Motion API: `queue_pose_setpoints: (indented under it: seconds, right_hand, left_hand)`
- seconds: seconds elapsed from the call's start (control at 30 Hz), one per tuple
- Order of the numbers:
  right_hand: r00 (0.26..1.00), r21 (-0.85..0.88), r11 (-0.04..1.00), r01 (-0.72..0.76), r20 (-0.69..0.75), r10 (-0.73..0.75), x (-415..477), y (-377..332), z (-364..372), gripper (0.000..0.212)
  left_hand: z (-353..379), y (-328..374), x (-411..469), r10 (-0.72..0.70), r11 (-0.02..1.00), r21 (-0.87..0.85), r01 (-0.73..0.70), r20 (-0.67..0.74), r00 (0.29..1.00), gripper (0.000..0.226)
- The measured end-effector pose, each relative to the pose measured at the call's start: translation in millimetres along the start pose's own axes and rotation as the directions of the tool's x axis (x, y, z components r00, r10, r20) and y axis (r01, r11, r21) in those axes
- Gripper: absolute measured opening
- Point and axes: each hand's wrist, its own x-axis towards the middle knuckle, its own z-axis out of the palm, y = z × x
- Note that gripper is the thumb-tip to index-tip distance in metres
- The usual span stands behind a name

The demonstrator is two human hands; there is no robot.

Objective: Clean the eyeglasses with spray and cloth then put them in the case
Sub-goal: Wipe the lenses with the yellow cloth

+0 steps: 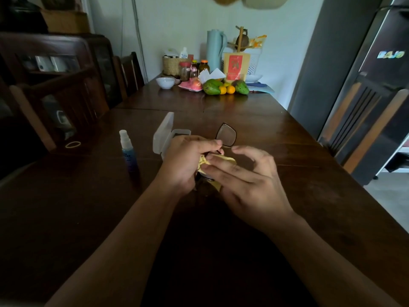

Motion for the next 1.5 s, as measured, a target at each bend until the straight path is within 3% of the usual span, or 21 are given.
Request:
queue_pose_setpoints:
  seconds: [0.13, 0.43, 0.6, 0.9, 1.17, 1.5]
  right_hand:
    - [0.997, -0.012, 0.997, 0.08, 0.014, -0.08, -3, 5, -5, 0.028]
    - [0.995, -0.09, 0.991, -0.095, -0.041, 0.092, 1, 2, -2, 0.032]
    - [0.999, -0.069, 0.997, -0.035, 0.039, 0.038, 2, -7, 5, 0.035]
    - [0.994, -0.167, 0.98, -0.11, -0.026, 0.107, 2, -3, 2, 0.038]
    - [0.999, -0.067, 0.998, -0.001, 0.044, 0.004, -1, -3, -1, 0.034]
    - [0.993, -0.109, 0.987, -0.116, -0.027, 0.114, 4, -6, 0, 0.037]
  left_hand:
    - [-3, 4, -1, -0.018, 0.999, -0.028, 0.019, 0.017, 1.0, 0.016]
    - [0, 3, -4, 0.022, 1.0, 0.004, -0.022, 0.052, 0.998, 0.016]
    - [-1, 5, -3, 0.008, 1.0, 0.023, -0.009, 0.03, 1.0, 0.014]
    - [-1, 4, -2, -0.047, 0.998, -0.036, 0.049, 0.058, 0.997, 0.012]
    - [0, 6, -3, -0.04, 0.999, -0.002, 0.04, 0.031, 0.999, 0.017]
    - [-1, 8, -6, -0.116, 0.993, 0.011, 0.115, 0.111, 0.987, 0.02]
